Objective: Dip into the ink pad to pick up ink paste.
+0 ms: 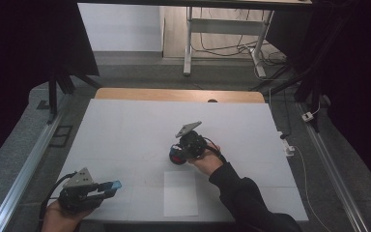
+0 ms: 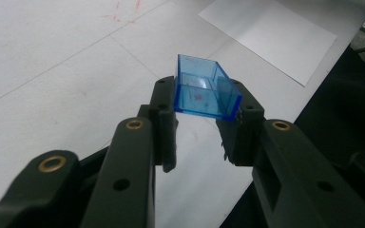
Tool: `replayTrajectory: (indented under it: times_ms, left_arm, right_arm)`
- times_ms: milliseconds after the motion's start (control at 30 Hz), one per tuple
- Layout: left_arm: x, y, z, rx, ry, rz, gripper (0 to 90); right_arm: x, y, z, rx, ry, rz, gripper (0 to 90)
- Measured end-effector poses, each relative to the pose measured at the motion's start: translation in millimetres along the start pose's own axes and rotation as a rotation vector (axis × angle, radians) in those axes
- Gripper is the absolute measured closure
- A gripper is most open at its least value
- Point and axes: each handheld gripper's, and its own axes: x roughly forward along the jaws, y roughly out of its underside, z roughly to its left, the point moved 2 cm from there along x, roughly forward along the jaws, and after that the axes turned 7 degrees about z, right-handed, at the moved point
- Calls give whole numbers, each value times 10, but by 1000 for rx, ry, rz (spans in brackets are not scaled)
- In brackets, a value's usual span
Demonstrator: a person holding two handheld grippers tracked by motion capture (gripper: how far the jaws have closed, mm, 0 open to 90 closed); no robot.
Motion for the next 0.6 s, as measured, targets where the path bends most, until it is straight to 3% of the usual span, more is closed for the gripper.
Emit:
replayTrajectory:
  times_ms: [300,600]
  left_arm:
    - [0,1,0,0,0,0,687]
    - [0,0,-1,0,2,0,687]
  right_arm:
    - [15,62,-163,91,-106,-52,707]
    - [14,57,-88,49,-57,-53,706]
